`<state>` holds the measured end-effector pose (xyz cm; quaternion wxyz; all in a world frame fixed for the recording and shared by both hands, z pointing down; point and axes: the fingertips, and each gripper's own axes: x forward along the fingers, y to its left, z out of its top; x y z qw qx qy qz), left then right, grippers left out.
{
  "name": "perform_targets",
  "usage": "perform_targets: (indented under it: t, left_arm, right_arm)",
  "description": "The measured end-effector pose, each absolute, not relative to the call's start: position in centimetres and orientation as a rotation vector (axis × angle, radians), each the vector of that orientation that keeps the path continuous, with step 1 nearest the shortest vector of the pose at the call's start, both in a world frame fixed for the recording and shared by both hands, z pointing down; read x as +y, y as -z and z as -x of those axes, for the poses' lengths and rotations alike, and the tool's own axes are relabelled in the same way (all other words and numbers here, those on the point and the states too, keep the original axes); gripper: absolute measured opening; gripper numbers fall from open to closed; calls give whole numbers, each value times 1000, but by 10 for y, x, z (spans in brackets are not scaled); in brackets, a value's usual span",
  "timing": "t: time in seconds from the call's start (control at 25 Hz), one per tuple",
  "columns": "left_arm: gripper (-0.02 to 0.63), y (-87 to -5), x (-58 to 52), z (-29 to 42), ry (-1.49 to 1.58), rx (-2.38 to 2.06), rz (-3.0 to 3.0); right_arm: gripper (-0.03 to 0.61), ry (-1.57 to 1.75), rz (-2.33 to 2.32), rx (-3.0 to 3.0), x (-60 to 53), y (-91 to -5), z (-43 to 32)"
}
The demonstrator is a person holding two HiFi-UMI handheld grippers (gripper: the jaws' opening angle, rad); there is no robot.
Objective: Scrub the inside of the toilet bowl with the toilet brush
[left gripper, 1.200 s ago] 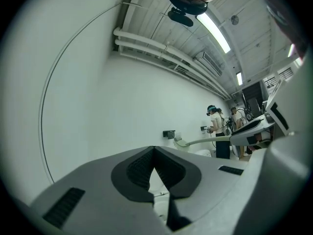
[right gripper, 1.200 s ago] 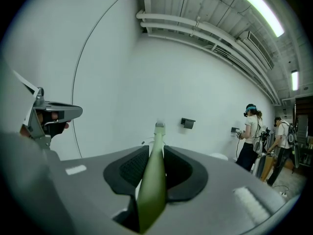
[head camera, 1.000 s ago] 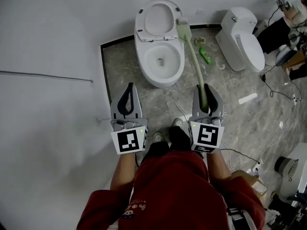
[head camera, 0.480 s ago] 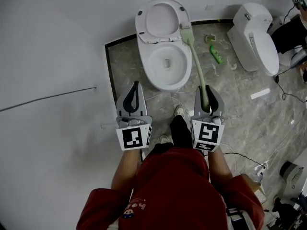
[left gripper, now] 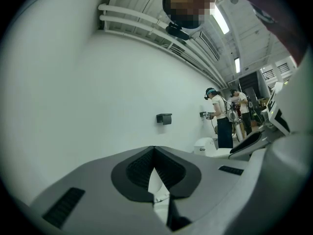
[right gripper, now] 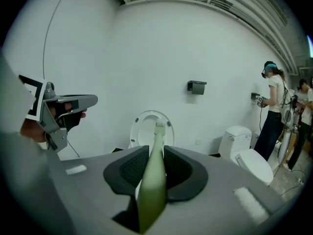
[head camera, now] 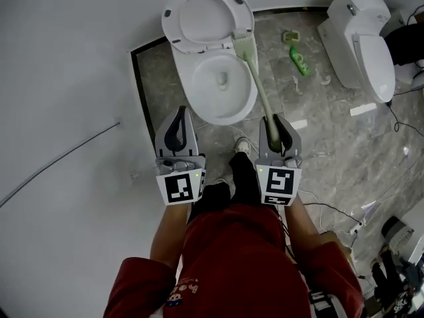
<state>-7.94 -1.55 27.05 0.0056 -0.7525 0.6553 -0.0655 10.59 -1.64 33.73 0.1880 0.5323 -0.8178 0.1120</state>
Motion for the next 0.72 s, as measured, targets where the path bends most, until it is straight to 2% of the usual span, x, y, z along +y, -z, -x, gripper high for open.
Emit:
perform_targets:
  t: [0.72]
  left_arm:
    - [6, -468, -67, 119, 312, 2162, 2471]
  right_arm:
    - [104, -460, -1204, -2097, -48, -563, -45]
